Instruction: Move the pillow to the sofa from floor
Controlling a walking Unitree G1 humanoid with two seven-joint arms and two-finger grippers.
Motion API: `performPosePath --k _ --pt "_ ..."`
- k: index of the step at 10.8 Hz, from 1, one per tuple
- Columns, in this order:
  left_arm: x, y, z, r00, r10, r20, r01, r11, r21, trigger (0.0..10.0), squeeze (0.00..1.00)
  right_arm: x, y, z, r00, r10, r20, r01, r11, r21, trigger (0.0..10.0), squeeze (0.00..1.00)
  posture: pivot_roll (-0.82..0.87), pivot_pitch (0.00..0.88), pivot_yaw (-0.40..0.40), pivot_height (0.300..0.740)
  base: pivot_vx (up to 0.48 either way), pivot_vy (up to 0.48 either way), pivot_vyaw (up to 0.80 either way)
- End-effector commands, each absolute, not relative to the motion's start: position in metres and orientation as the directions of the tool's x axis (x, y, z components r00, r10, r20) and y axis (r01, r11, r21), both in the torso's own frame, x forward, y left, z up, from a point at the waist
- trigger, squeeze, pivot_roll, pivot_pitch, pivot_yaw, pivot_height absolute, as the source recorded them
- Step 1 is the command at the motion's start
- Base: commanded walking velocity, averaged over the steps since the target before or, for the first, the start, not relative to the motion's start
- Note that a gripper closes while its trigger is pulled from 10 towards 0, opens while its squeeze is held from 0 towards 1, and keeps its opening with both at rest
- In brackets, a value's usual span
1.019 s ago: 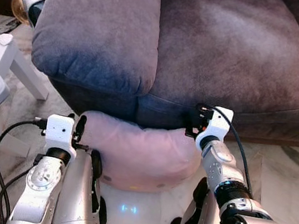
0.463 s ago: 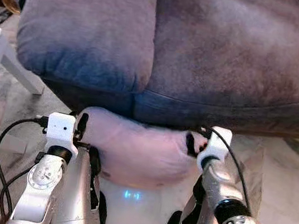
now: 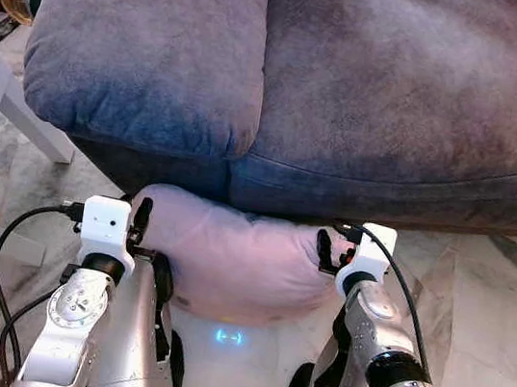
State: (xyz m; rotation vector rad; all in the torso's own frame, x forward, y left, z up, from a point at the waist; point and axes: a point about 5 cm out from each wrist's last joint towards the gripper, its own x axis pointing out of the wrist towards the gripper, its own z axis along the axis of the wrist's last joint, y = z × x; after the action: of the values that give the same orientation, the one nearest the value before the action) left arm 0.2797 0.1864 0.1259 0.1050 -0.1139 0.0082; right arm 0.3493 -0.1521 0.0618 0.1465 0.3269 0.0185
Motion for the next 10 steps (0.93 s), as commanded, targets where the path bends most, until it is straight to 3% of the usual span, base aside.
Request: performPosePath --k 1,2,3,10 --pt "0.2754 0.1871 0.1199 0.996 -0.003 0.085 -0.007 0.993 0.116 10.0 0.0 0.3357 -0.1475 0.0399 0.911 0.064 -0.407 -0.002 0.989 0.151 10.0 0.0 0.21 0.39 -0.01 0.459 0.0 0.0 0.0" --pt "0.2755 0.1873 0.1196 0.996 -0.002 0.085 -0.007 0.993 0.116 10.0 0.0 0.3354 -0.1481 0.0394 0.91 0.061 -0.41 -0.001 0.99 0.144 10.0 0.0 0.21 0.387 -0.011 0.459 0.0 0.0 0.0" --pt "0.2755 0.1881 0.1192 0.997 -0.004 0.082 -0.006 0.993 0.117 10.0 0.0 0.3352 -0.1482 0.0391 0.91 0.055 -0.412 0.006 0.989 0.145 0.0 0.0 0.21 0.384 -0.011 0.459 0.0 0.0 0.0" --pt "0.2788 0.1865 0.1165 0.998 -0.021 0.062 0.014 0.993 0.121 10.0 0.0 0.3336 -0.1468 0.0368 0.904 0.067 -0.422 -0.004 0.989 0.148 0.0 0.0 0.21 0.375 -0.008 0.459 0.0 0.0 0.0"
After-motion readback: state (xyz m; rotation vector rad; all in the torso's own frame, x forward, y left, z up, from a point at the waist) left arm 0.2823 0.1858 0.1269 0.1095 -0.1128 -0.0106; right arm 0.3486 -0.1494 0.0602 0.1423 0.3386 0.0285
